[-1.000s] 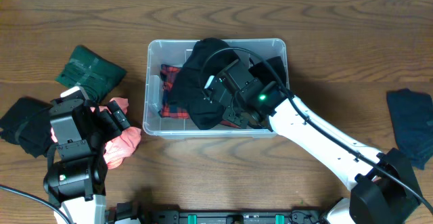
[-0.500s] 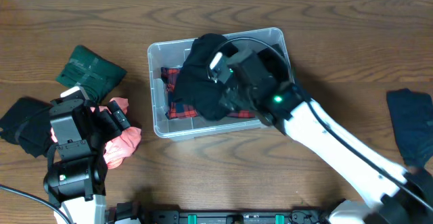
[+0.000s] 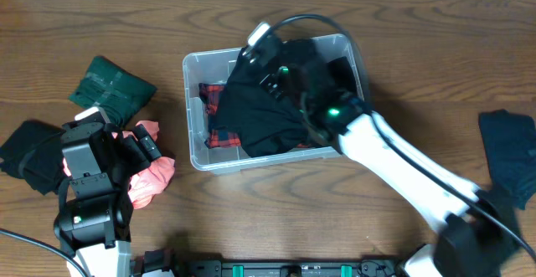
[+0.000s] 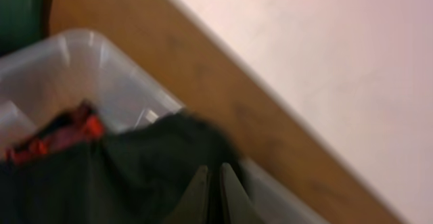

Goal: Pack container
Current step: 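Carry the black garment into the bin with the right gripper and release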

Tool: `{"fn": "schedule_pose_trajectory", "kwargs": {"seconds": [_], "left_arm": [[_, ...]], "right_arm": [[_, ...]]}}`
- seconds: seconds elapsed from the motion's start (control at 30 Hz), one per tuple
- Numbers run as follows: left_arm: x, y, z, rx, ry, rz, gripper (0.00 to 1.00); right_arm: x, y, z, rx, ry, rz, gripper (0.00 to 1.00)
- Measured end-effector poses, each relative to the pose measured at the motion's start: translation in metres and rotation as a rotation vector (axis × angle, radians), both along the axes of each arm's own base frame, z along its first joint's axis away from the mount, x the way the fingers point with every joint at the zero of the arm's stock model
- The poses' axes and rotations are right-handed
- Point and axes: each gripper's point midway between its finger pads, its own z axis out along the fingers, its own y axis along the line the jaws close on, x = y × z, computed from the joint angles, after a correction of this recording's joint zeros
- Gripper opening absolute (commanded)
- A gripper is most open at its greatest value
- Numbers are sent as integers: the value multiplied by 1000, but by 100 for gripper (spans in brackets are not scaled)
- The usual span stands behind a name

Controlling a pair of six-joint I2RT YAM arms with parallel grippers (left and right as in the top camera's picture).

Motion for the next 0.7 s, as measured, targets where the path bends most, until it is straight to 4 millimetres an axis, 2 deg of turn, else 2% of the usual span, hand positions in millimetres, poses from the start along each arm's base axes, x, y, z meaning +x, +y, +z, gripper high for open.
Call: {"fn": "schedule_pose_trajectory", "kwargs": {"seconds": [0.13,0.27,0.33,0.57,0.7], "left_arm": [[0,0,0,0,1,0,98],[0,0,0,0,1,0,98],[0,0,0,0,2,0,98],[-1,0,-1,-1,3,0,98],[-1,0,-1,-1,6,0,98]], "right_arm": [[15,17,-65,10,92,-8,3],[18,20,-117,8,193,-45,3],[17,19,-135,10,234,-66,5],[14,14,-142,17,293,-104,8],[14,10,-141,17,305,-123,20]]}}
